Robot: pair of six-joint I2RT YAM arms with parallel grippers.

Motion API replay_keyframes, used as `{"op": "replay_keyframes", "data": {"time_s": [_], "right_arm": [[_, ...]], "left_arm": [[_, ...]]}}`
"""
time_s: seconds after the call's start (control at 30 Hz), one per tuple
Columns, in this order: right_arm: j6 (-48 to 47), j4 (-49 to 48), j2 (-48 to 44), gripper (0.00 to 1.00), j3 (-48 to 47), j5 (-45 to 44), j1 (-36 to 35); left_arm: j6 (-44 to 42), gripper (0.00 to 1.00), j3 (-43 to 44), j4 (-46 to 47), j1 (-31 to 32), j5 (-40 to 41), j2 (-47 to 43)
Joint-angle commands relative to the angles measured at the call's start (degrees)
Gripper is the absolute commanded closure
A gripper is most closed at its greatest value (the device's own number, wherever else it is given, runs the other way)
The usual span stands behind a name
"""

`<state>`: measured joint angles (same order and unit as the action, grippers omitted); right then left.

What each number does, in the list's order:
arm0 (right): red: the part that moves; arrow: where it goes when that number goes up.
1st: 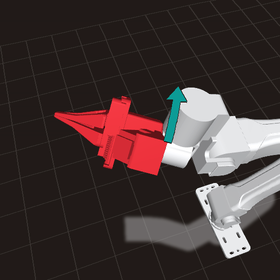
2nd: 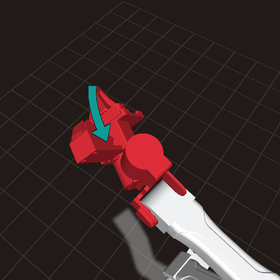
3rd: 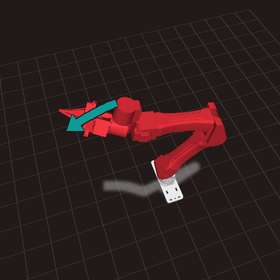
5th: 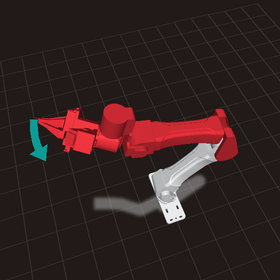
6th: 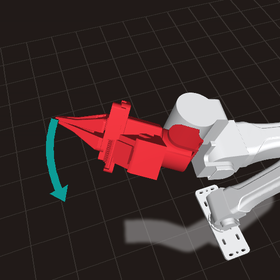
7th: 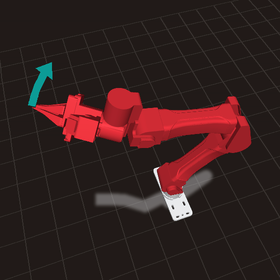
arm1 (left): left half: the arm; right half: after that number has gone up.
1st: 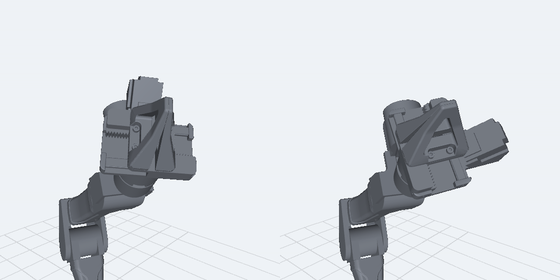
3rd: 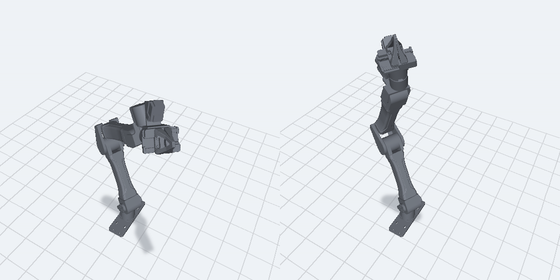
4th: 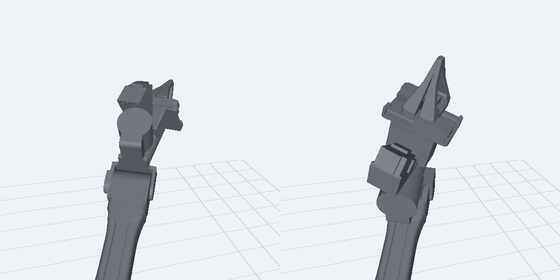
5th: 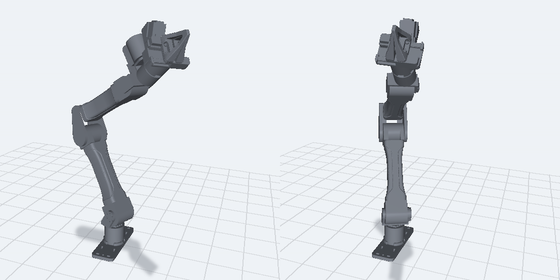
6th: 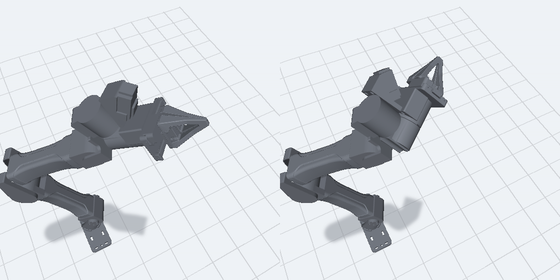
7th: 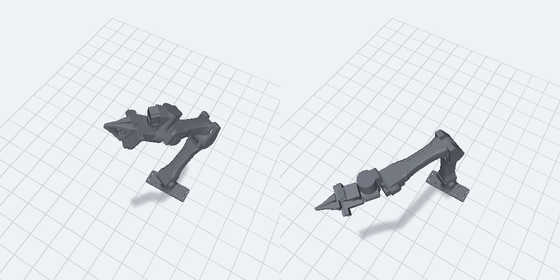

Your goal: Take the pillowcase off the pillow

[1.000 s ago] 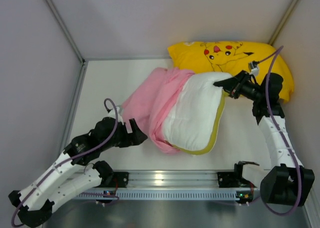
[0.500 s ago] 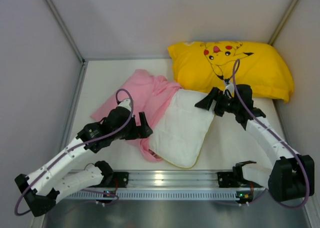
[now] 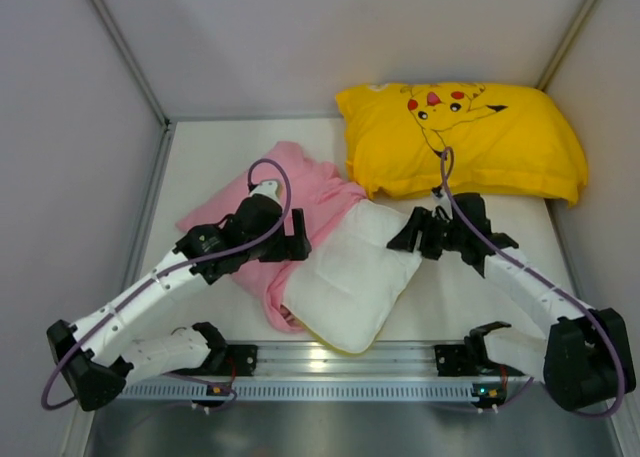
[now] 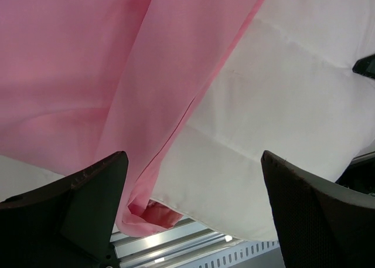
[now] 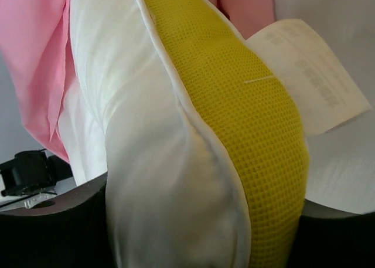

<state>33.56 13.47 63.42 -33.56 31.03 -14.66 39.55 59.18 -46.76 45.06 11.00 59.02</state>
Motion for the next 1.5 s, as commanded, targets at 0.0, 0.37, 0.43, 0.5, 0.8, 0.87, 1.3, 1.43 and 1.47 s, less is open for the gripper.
{"op": "replay_keyframes", "data": {"time_s": [0.0, 0.37, 0.43, 0.5, 0.8, 0.87, 1.3, 1.43, 1.47], "right_arm": [[-0.52, -2.31, -0.14, 0.4, -6.14, -1.32, -5.27], [-1.39, -0.56, 16.99, 0.29, -35.15, -5.19, -11.71], [-2.53, 2.68, 21.28, 0.28, -41.48, -6.15, -11.62], [-3.85, 6.39, 22.19, 0.26, -42.3, -9.13, -11.71], [-5.61, -0.89, 18.42, 0.63, -26.57, -4.57, -12.41], [-5.7, -1.69, 17.27, 0.97, -23.94, -5.18, -12.5], [-6.23, -3.19, 0.93, 1.0, -15.04, 3.51, -13.64], [-6.49, -2.93, -1.54, 1.0, -14.95, 5.45, -14.87], [-6.58, -2.75, -1.89, 1.0, -15.13, 5.71, -14.88]], "left_arm": [[-0.35, 0.01, 0.33, 1.06, 0.03, 0.33, -0.75], [2.28, 0.01, -3.37, -2.1, 0.03, 1.39, -10.33], [2.2, 0.01, -2.84, -3.59, 0.03, 1.65, -10.42], [1.32, 0.01, -2.14, -3.95, 0.03, 2.26, -10.33], [-7.72, 0.01, 12.79, -3.95, -0.23, 8.23, 7.05], [-9.74, 0.01, 17.69, -3.95, -0.93, 8.86, 14.08], [-23.72, 0.01, 38.47, -4.04, -14.03, -2.92, 38.26], [-25.31, 0.01, 37.51, -2.47, -14.03, -8.0, 38.98], [-25.66, 0.01, 36.72, -1.67, -14.03, -10.63, 38.54]]}}
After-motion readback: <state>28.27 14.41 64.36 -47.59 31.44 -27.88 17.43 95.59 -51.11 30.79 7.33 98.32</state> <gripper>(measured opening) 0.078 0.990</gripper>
